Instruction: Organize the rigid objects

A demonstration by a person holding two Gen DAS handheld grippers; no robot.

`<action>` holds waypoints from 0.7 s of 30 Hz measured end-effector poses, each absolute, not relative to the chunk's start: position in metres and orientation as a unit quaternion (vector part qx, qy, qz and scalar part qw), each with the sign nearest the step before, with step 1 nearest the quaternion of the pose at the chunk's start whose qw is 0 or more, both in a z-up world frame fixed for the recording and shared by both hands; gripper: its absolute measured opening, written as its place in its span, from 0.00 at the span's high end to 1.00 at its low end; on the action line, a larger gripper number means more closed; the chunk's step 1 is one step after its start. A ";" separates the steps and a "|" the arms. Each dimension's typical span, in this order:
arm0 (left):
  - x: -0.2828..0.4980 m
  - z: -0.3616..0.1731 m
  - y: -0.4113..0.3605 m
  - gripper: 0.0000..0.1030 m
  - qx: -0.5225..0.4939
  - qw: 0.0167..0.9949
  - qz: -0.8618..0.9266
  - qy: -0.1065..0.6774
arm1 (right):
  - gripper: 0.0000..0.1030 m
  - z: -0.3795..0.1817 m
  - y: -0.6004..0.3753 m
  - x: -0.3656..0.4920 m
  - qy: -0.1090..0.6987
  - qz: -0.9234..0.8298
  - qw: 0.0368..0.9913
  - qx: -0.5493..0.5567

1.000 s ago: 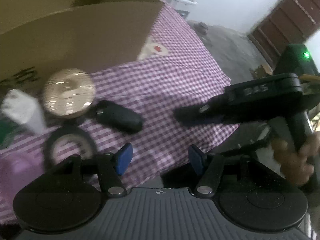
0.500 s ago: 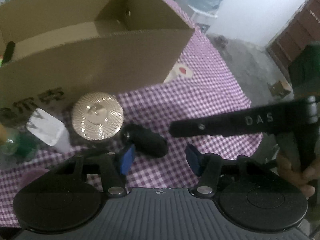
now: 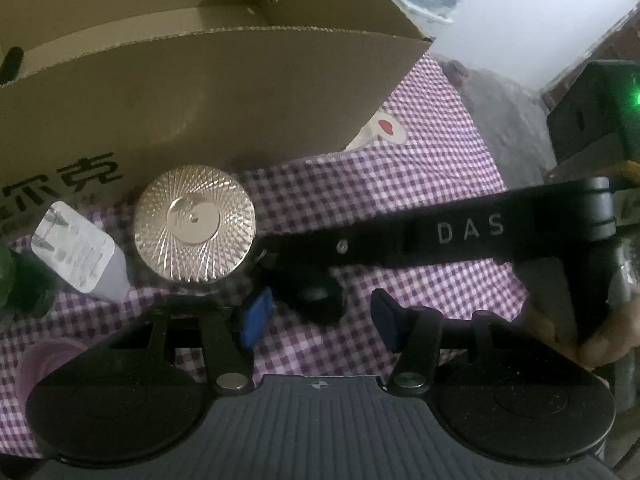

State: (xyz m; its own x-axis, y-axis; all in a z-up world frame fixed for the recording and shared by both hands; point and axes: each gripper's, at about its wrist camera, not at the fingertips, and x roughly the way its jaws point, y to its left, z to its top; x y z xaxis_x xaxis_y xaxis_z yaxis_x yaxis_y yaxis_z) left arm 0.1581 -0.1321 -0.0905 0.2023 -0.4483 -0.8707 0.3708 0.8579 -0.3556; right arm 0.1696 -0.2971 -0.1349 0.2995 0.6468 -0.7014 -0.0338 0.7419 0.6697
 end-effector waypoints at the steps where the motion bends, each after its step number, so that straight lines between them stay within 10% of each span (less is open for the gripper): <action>1: 0.158 -0.091 -0.132 0.47 -0.033 0.775 -0.264 0.573 | 0.69 -0.137 -0.296 0.170 0.552 0.229 0.749 0.287; 21: 0.133 -0.054 -0.133 0.62 -0.017 0.792 -0.291 0.536 | 0.83 -0.125 -0.314 0.138 0.537 0.203 0.730 0.371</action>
State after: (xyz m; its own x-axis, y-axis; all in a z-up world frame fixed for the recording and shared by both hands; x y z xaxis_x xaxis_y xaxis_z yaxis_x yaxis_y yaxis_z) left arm 0.1332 -0.1330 -0.0537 0.2553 -0.4795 -0.8396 0.4427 0.8299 -0.3394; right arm 0.1377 -0.3139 -0.1251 0.3411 0.6947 -0.6332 0.1018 0.6424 0.7596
